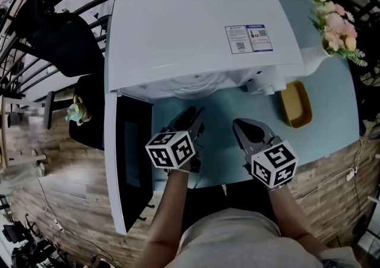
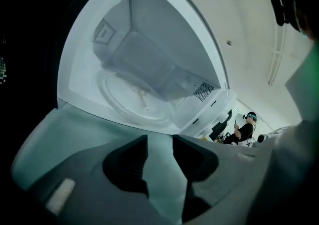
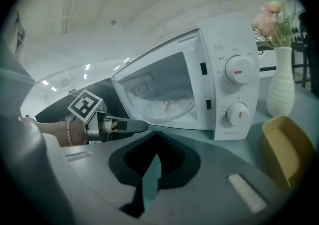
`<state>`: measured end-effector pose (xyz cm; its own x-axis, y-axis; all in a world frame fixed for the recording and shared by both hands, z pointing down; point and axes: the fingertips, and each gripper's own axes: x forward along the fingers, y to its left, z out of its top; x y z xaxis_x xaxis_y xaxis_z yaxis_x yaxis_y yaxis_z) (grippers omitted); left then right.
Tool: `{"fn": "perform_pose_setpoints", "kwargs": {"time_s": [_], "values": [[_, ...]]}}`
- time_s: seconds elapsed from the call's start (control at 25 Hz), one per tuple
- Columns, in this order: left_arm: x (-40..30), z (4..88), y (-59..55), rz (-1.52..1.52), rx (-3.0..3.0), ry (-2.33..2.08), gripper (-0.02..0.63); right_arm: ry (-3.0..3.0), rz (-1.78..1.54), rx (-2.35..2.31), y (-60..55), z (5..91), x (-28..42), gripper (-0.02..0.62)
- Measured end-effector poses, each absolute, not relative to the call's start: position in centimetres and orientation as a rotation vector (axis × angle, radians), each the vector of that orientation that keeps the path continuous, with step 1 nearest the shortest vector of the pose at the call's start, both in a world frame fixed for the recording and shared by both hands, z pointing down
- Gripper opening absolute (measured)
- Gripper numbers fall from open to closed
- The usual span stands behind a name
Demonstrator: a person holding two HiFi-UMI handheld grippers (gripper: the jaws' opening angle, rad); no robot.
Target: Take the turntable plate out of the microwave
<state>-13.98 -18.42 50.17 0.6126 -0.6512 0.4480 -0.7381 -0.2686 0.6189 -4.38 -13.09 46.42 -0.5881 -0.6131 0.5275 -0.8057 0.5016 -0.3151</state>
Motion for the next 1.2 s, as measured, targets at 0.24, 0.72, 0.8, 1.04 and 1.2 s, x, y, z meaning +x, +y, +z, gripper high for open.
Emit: {"fn": "perform_pose_setpoints", "kwargs": {"time_s": [0.24, 0.72, 0.8, 1.04, 1.2], "values": [[-14.5, 51.5, -20.2, -0.018, 1.865, -1.07, 0.184, -2.37, 0.806, 1.188, -13.2, 47.6, -4.4, 0.023], [-14.8, 52.7, -22.5, -0.273, 1.661, -1.039, 0.186, -2.34, 0.831, 1.181, -14.0, 49.0, -4.2, 0.023], [-14.8, 52.8, -22.9, -0.294, 1.642, -1.034, 0.185, -2.34, 0.831, 1.181, -14.3, 49.0, -4.3, 0.023], [-14.6, 52.7, -23.4, -0.308, 1.671, -1.036, 0.117, -2.337, 0.848, 1.181, -14.6, 49.6, -4.2, 0.023], [-14.7, 52.7, -23.4, -0.317, 1.672, -1.034, 0.115, -2.343, 0.848, 1.174, -15.0, 49.6, -4.4, 0.023]]}}
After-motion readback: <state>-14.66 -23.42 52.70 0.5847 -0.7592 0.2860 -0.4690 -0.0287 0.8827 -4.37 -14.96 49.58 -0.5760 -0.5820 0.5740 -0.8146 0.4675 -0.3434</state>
